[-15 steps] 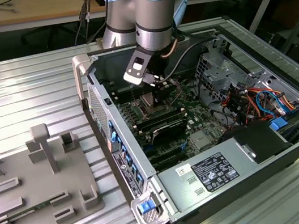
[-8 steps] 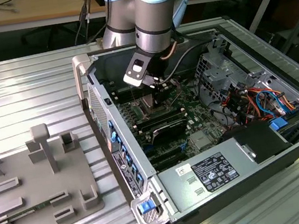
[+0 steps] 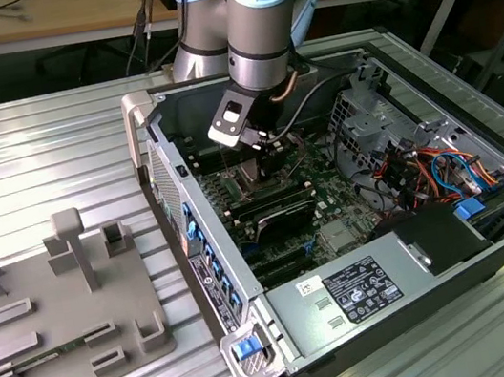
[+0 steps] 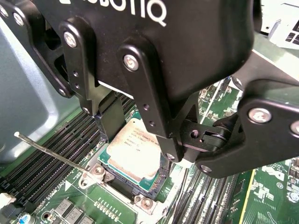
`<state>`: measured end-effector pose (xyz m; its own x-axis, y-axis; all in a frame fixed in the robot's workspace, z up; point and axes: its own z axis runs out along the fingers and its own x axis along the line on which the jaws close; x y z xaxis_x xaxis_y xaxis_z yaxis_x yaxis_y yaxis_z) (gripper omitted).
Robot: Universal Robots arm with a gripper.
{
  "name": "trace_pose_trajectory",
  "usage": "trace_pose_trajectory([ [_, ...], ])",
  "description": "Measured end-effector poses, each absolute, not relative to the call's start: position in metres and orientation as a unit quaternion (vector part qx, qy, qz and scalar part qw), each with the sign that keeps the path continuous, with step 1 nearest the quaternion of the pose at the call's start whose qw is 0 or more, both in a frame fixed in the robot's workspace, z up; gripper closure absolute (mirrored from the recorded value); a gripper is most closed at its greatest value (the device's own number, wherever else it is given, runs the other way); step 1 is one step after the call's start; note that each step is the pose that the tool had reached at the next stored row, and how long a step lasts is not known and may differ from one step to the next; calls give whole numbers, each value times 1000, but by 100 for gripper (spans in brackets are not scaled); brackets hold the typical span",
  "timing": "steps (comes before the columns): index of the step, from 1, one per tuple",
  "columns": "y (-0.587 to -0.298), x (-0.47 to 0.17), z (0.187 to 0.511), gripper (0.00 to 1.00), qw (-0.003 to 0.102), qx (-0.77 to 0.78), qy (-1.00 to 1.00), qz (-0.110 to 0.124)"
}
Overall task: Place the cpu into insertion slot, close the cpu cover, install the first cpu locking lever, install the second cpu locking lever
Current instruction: 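Place the cpu into insertion slot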
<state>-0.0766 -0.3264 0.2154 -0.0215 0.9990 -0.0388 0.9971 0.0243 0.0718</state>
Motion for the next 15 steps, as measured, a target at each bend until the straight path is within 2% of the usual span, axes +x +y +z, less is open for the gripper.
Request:
trace_pose_trajectory([
  [7,-326,-77,214,45,40,698,715,12],
  [12,-325,-76,210,45,46,698,715,1],
  [15,-325,-75,209,45,44,698,715,-1],
])
